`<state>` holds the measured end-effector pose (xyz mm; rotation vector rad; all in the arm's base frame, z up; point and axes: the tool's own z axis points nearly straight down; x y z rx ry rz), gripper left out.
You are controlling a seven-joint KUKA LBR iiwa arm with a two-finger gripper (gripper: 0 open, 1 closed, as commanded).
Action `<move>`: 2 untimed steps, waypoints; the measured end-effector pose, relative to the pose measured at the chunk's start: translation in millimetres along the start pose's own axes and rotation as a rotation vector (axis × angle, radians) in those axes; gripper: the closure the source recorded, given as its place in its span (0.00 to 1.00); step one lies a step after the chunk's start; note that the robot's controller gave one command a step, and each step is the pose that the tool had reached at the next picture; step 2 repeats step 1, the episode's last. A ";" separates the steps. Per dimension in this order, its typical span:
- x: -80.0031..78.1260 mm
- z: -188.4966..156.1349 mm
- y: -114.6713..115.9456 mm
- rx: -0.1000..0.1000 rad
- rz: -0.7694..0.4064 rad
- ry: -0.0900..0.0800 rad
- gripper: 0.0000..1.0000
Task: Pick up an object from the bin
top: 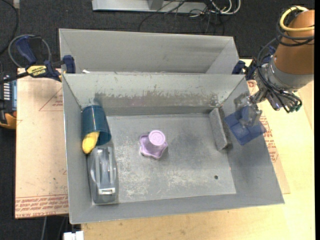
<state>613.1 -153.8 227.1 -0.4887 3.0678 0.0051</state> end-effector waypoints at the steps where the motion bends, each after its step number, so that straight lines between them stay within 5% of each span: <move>1: -3.7 25.6 6.5 -0.001 0.312 0.002 1.00; 2: -3.7 25.6 6.5 -0.001 0.312 0.002 1.00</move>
Offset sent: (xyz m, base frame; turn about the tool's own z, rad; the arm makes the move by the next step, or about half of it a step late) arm -0.0062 0.0040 -0.0345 0.1079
